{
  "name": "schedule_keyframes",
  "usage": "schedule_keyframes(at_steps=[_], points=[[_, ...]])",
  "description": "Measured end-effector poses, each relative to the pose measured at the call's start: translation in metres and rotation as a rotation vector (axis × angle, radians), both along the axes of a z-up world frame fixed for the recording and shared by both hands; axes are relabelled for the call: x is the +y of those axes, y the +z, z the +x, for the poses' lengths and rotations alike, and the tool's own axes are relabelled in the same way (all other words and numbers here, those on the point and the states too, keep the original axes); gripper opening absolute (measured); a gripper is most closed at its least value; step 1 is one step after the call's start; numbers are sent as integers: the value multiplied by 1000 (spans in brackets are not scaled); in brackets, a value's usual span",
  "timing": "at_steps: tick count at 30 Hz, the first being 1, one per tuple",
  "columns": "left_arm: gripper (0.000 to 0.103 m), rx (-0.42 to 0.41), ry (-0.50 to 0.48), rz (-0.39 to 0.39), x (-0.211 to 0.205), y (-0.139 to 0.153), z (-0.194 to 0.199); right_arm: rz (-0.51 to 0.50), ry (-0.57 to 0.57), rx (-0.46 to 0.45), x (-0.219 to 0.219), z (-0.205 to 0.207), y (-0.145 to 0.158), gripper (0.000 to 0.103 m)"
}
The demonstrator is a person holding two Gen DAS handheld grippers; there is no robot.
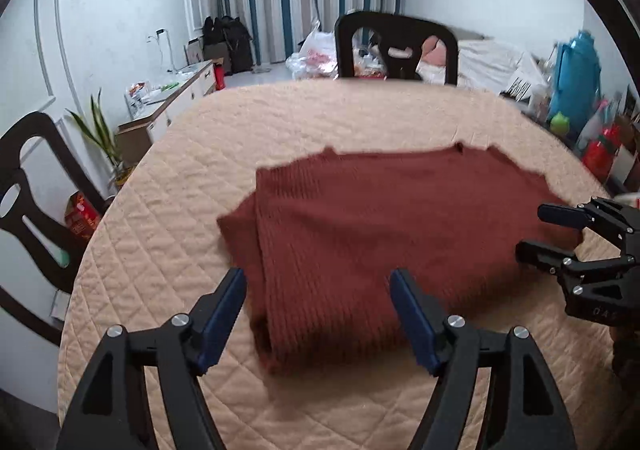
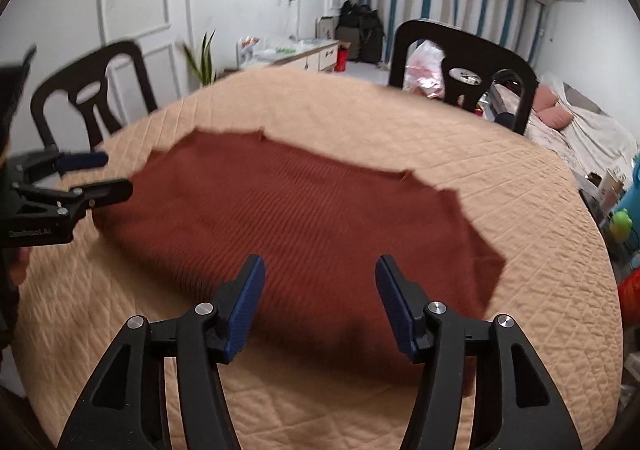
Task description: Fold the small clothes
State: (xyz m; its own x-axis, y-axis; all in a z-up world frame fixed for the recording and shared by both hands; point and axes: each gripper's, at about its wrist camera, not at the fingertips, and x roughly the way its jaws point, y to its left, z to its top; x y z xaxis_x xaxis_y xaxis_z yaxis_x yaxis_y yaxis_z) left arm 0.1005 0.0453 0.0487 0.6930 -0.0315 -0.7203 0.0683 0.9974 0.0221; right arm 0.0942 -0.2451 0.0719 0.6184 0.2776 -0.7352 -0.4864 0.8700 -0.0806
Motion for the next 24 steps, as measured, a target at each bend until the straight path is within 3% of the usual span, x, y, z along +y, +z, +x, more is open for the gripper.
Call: schedule_keyframes(at_steps=[4, 13, 19, 24], points=[[76, 52, 20, 24, 1, -20, -1, -37, -9, 37, 3, 2, -21, 62], [76, 69, 33, -4, 10, -24, 0, -8, -26, 14, -13, 0, -4, 63], [77, 87, 38, -2, 10, -30, 2, -9, -78, 71, -29, 9, -19, 65], [79, 92, 41, -8, 12, -30, 2, -14, -78, 39, -31, 7, -8, 65]])
